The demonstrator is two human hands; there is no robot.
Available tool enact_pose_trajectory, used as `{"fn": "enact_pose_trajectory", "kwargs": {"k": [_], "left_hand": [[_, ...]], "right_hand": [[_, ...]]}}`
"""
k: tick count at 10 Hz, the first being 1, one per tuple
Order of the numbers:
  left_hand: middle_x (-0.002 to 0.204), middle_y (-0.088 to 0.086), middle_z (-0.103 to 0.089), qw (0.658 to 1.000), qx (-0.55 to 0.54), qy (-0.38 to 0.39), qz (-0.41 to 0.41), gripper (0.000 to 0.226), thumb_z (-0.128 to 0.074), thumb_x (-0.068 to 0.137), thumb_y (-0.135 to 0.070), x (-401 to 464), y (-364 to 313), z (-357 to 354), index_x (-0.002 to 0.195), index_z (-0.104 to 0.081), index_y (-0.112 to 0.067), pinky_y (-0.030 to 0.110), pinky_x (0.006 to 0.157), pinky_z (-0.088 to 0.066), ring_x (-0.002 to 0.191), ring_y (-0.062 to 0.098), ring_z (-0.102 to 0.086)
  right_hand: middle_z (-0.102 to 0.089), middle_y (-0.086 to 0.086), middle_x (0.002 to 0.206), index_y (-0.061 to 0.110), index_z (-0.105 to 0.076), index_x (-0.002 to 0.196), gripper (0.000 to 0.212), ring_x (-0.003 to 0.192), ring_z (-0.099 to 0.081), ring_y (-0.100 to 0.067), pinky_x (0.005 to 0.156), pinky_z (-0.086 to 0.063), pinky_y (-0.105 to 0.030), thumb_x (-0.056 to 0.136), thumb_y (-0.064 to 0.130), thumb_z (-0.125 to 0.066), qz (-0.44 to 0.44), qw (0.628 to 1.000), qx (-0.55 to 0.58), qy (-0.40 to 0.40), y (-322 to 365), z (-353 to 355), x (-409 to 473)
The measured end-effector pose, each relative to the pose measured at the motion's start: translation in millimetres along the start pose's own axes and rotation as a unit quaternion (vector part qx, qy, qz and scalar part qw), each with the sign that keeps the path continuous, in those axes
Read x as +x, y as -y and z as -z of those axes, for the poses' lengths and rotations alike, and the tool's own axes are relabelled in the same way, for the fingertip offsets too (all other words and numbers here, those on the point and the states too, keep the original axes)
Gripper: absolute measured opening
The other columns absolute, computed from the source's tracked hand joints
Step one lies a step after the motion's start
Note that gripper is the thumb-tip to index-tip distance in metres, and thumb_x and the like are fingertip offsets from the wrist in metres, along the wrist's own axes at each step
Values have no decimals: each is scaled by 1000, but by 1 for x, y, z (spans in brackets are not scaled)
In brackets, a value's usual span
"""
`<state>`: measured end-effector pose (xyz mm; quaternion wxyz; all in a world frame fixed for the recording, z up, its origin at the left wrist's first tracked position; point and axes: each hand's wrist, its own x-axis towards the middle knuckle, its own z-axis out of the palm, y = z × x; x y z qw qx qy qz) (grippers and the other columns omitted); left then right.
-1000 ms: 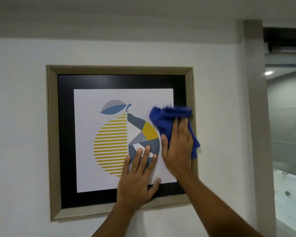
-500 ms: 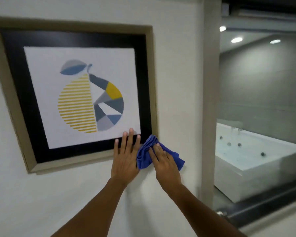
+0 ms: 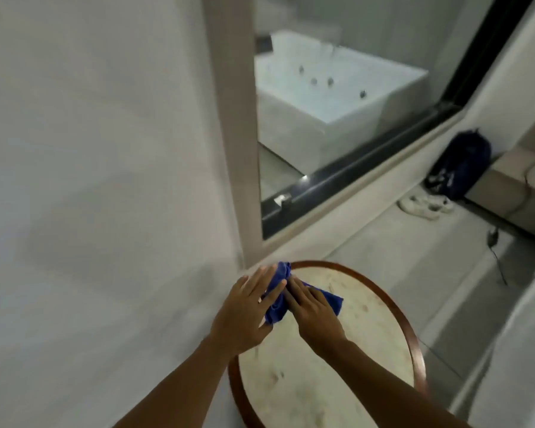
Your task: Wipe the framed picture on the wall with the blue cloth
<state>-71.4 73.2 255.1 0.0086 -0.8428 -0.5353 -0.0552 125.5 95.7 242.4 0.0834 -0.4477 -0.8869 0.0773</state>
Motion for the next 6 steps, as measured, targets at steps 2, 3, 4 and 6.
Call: {"fn": "enact_pose_trajectory", "kwargs": {"k": [2, 3, 4, 6], "left_hand": [[166, 11, -25, 992, -45, 120, -19, 67, -51, 95, -45, -4, -76, -236, 155, -38, -17, 51, 112, -43, 151, 30, -29], [166, 10, -26, 984, -69, 161, 21, 64, -54, 98, -47, -20, -112, -307, 152, -44, -14, 53, 115, -36, 152, 29, -26], [166, 8, -27, 982, -94, 154, 55, 64, -51, 99, -44, -25, -122, -326, 154, -39, -14, 52, 116, -33, 154, 27, -23], [171, 4, 2, 957, -67, 278, 50, 63, -29, 107, -44, 1, -114, -283, 162, -10, -19, 50, 123, -14, 157, 24, 0]], "right_hand": [[-5, -3, 164, 18, -16, 156, 59, 151, -9, -21, 116, -25, -43, 104, 19, -42, -91, 983, -11, 157, -107, -192, -82], [-4, -4, 164, 19, -15, 156, 55, 151, -7, -21, 117, -17, -36, 106, 33, -34, -168, 977, 21, 132, -117, -263, -125], [-15, -6, 163, 17, -25, 154, 54, 150, -13, -22, 115, -17, -33, 104, 29, -42, -190, 977, 39, 88, -115, -284, -135], [-11, -6, 165, 19, -28, 153, 49, 149, -19, -24, 106, -36, -42, 106, 33, -33, -212, 950, 73, 217, -117, -236, -97]]}}
